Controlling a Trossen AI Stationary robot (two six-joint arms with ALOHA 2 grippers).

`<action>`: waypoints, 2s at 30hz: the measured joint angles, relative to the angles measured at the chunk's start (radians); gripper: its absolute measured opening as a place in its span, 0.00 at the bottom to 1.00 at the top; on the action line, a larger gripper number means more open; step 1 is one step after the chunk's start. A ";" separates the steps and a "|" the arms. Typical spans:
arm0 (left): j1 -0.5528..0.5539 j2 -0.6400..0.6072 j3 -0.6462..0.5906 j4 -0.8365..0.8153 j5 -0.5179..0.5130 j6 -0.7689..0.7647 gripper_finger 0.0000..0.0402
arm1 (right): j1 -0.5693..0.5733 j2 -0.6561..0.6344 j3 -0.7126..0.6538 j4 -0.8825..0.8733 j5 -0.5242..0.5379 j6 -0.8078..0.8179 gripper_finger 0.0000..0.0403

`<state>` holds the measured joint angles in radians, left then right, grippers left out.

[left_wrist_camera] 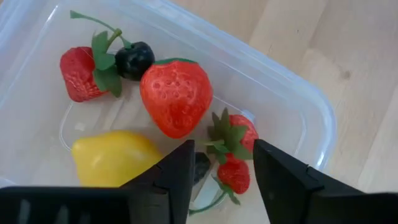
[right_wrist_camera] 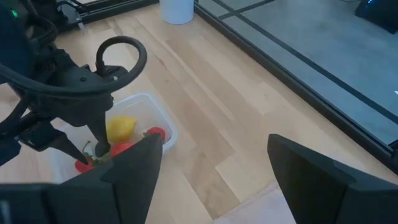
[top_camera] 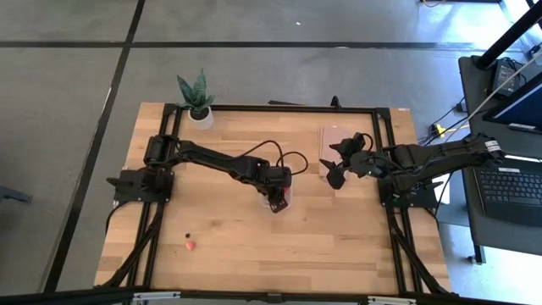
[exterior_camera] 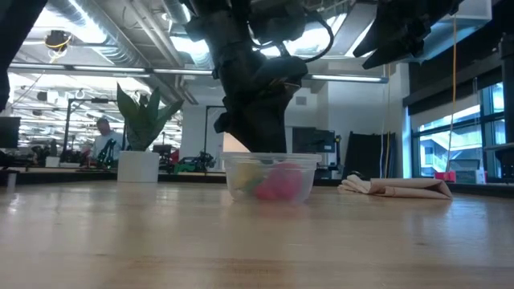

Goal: Pick and placing Produce into tupperware
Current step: Put the pink peach into the transparent bin

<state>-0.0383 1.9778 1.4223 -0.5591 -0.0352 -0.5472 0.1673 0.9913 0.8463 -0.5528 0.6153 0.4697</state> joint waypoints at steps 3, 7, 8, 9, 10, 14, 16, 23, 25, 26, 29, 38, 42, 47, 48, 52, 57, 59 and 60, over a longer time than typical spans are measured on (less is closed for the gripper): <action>0.001 -0.001 0.000 -0.001 0.000 0.004 0.41 | 0.000 0.000 0.000 0.001 0.000 0.000 0.73; 0.001 -0.056 0.000 -0.012 -0.009 0.011 0.42 | 0.000 0.000 0.000 0.001 0.000 -0.001 0.73; -0.001 -0.080 0.000 -0.016 -0.015 0.023 0.42 | 0.000 0.000 0.000 0.001 0.000 0.001 0.73; -0.003 -0.104 0.001 -0.020 -0.025 0.035 0.42 | 0.000 0.000 0.000 0.001 0.000 0.012 0.73; -0.006 -0.131 0.001 -0.031 -0.039 0.052 0.41 | 0.000 0.000 0.000 0.001 0.000 0.028 0.73; -0.030 -0.253 0.001 -0.127 -0.131 0.104 0.40 | 0.000 0.000 0.000 0.001 -0.008 0.058 0.73; -0.046 -0.316 0.001 -0.186 -0.182 0.105 0.39 | 0.000 0.000 0.000 0.001 -0.011 0.051 0.73; -0.131 -0.491 0.001 -0.405 -0.241 0.096 0.46 | 0.000 0.000 0.000 0.003 -0.011 0.049 0.73; -0.163 -0.519 0.001 -0.457 -0.244 0.070 0.51 | 0.000 0.000 0.000 0.003 -0.011 0.048 0.73; -0.178 -0.528 0.001 -0.482 -0.244 0.053 0.54 | 0.000 0.000 0.000 0.003 -0.011 0.048 0.73; -0.226 -0.531 0.001 -0.575 -0.245 0.005 0.62 | 0.000 0.000 0.000 0.003 -0.011 0.047 0.73; -0.410 -0.525 0.000 -0.746 -0.207 -0.278 0.71 | 0.000 0.000 0.000 0.003 -0.011 0.046 0.73; -0.502 -0.520 -0.006 -0.752 -0.202 -0.456 0.70 | 0.000 0.000 0.000 0.007 -0.011 0.058 0.73; -0.593 -0.517 -0.100 -0.768 -0.144 -0.704 0.68 | 0.000 0.000 0.000 0.016 -0.011 0.080 0.73; -0.613 -0.517 -0.132 -0.767 -0.133 -0.752 0.68 | 0.000 0.000 0.000 0.017 -0.011 0.079 0.73; -0.681 -0.512 -0.256 -0.722 -0.056 -0.930 0.68 | 0.000 0.000 0.000 0.027 -0.011 0.077 0.73; -0.744 -0.506 -0.379 -0.504 -0.004 -1.058 0.68 | 0.000 0.000 0.000 0.050 -0.011 0.077 0.73; -0.759 -0.490 -0.403 -0.462 0.004 -1.079 0.68 | 0.000 0.000 0.000 0.067 -0.011 0.076 0.73; -0.764 -0.475 -0.406 -0.453 0.010 -1.090 0.68 | 0.000 0.000 0.000 0.072 -0.011 0.076 0.73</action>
<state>-0.8025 1.5026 1.0168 -1.0122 -0.0255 -1.6372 0.1673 0.9913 0.8463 -0.4806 0.6044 0.5461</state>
